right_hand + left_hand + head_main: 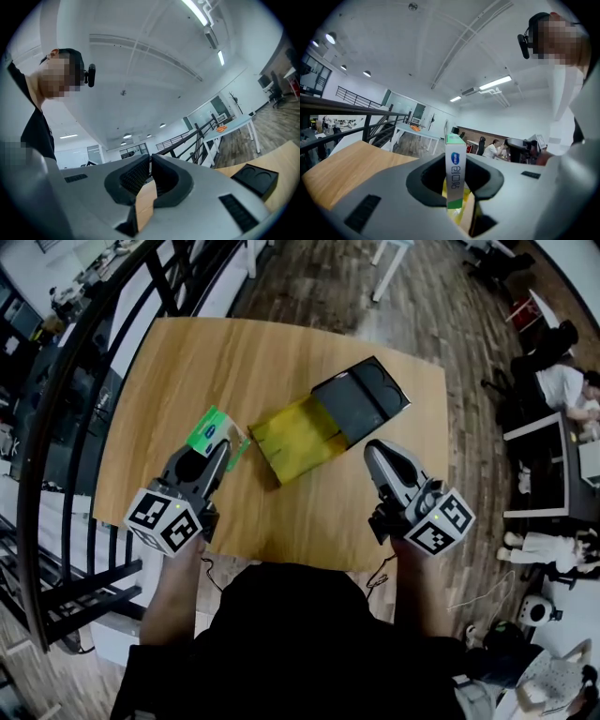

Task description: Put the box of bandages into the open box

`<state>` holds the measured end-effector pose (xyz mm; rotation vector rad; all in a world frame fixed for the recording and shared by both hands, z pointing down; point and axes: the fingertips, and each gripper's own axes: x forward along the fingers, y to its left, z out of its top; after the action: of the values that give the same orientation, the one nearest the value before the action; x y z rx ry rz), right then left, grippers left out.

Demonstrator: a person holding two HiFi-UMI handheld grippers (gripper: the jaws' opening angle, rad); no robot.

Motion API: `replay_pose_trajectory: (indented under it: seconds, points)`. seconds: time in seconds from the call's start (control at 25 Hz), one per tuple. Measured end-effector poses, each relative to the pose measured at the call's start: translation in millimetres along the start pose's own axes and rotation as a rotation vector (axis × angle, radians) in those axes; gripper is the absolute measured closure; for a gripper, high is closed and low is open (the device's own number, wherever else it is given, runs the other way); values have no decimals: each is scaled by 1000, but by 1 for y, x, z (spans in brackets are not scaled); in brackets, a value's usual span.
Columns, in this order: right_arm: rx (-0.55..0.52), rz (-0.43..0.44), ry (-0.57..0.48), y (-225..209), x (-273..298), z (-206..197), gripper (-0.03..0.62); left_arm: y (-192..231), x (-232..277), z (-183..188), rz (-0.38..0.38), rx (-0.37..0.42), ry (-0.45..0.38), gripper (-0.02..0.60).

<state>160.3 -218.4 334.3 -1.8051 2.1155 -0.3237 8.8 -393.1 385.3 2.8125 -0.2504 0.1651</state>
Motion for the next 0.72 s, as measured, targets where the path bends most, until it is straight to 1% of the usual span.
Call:
replay_pose_trajectory:
  seconds: [0.28,0.52,0.72]
  points:
    - [30,-41,-9,-40,-14,5,554,-4,53,-12,-41,1,48,485]
    - [75,-85,-12,-73,-20,5,554,-5,98,-29,-78,-13,132,485]
    - [104,-114,-5,-96,-27,1,554,-5,129,-53,-96,-28,205,485]
